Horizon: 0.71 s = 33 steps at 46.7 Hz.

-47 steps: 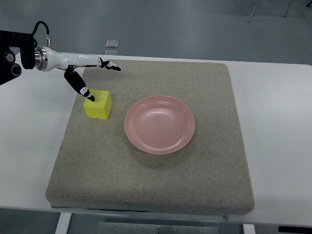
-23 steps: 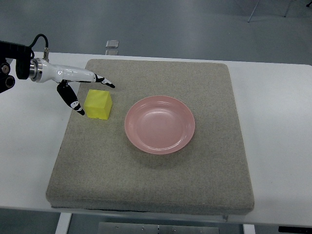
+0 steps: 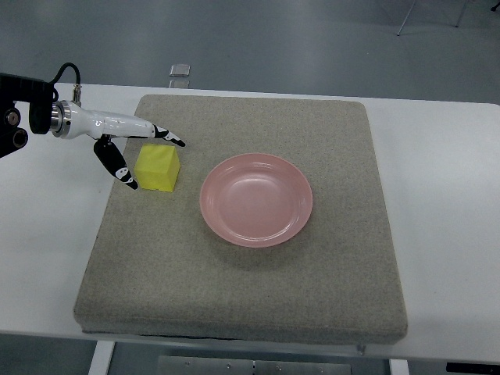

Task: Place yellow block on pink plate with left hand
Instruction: 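Lower the left hand and close fingers around the yellow cube, then lift the yellow cube and carry it onto the pink plate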

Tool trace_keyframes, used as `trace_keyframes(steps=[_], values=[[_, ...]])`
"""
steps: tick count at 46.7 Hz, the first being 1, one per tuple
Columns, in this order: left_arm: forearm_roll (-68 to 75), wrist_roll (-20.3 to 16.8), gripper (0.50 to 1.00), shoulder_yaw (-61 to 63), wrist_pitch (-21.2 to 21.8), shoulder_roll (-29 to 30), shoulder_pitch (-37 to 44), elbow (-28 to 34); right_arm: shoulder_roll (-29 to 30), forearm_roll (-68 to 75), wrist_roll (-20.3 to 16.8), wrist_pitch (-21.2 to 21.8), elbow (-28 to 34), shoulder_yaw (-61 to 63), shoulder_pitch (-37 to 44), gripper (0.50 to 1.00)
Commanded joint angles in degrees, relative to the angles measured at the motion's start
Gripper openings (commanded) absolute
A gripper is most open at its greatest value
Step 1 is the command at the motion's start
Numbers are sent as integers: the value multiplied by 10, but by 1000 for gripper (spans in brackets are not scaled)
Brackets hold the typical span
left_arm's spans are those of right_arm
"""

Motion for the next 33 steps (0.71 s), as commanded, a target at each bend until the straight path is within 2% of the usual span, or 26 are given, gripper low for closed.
trace_keyframes(steps=[1, 4, 14, 18, 23, 25, 29, 30, 33], values=[[6, 0, 926, 0, 1, 0, 0, 0, 0, 0, 0, 0, 0, 0, 0, 924], [14, -1, 859, 1, 1, 0, 0, 0, 0, 0, 0, 0, 0, 0, 0, 924], [25, -6, 849, 3, 9, -1, 8, 0, 0, 0, 0, 0, 0, 0, 0, 924], [27, -6, 810, 4, 11, -1, 9, 0, 0, 0, 0, 0, 0, 0, 0, 924], [28, -6, 677, 4, 13, -1, 8, 1, 0, 0, 0, 0, 0, 0, 0, 924], [28, -6, 609, 4, 13, -1, 8, 3, 0, 0, 0, 0, 0, 0, 0, 924], [28, -6, 514, 4, 14, -4, 8, 5, 0, 0, 0, 0, 0, 0, 0, 924], [28, -5, 500, 4, 14, -4, 8, 7, 0, 0, 0, 0, 0, 0, 0, 924], [28, -5, 500, 1, 15, -4, 8, 7, 0, 0, 0, 0, 0, 0, 0, 924]])
